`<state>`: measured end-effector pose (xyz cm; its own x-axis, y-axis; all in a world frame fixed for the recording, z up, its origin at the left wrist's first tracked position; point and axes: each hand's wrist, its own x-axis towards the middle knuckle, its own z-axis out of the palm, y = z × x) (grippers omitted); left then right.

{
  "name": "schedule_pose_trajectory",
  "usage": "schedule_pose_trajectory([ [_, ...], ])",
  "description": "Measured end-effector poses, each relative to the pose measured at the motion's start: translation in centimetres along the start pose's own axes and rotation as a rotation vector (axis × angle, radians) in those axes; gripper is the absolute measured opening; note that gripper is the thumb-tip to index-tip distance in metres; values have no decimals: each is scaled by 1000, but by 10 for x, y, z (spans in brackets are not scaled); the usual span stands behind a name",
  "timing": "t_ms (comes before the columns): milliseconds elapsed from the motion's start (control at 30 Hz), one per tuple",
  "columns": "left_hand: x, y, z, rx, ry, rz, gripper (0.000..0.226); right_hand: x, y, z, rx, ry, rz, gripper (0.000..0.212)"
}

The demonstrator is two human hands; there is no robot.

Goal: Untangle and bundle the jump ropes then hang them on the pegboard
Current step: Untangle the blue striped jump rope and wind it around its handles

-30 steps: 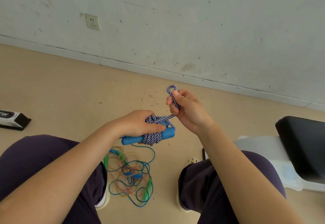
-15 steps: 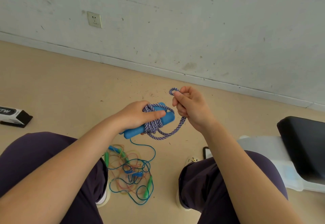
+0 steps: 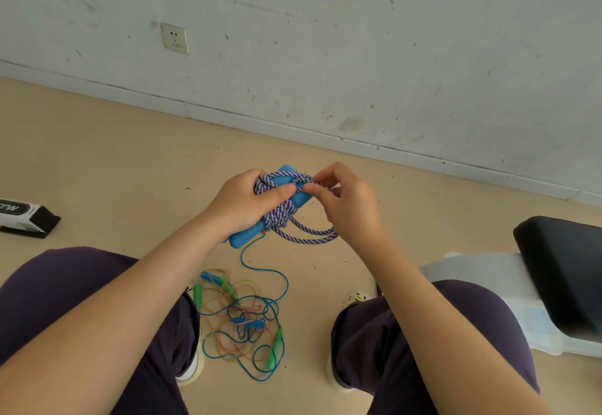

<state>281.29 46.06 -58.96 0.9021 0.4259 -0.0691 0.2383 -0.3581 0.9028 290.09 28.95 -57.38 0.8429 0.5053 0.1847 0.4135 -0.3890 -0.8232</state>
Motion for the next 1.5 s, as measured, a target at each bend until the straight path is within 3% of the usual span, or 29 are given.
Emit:
schedule_pose_trajectory([
  [267, -1, 0, -1, 89, -46, 59, 27, -1, 0, -5, -170, -29, -245, 32],
  [400, 0, 1, -5, 157, -63, 115, 30, -1, 0, -5, -191, 28, -201, 28],
  [567, -5, 3, -7, 179, -102, 152, 42, -1, -1, -10, -164, -140, -144, 24],
  [667, -6, 4, -3, 154, -106, 170, 48, -1, -1, -10, -169, -142, -112, 16],
  [1000, -2, 2, -1, 210, -77, 172, 61, -2, -5, -6, -67, -156, -42, 17],
  [1267, 0, 0, -2, 214, -112, 172, 30, -5, -7, -5, 54, -95, -22, 13],
  [1500, -3, 3, 2, 251, -112, 169, 41, -1, -2, 3, -50, -70, 38, 22],
])
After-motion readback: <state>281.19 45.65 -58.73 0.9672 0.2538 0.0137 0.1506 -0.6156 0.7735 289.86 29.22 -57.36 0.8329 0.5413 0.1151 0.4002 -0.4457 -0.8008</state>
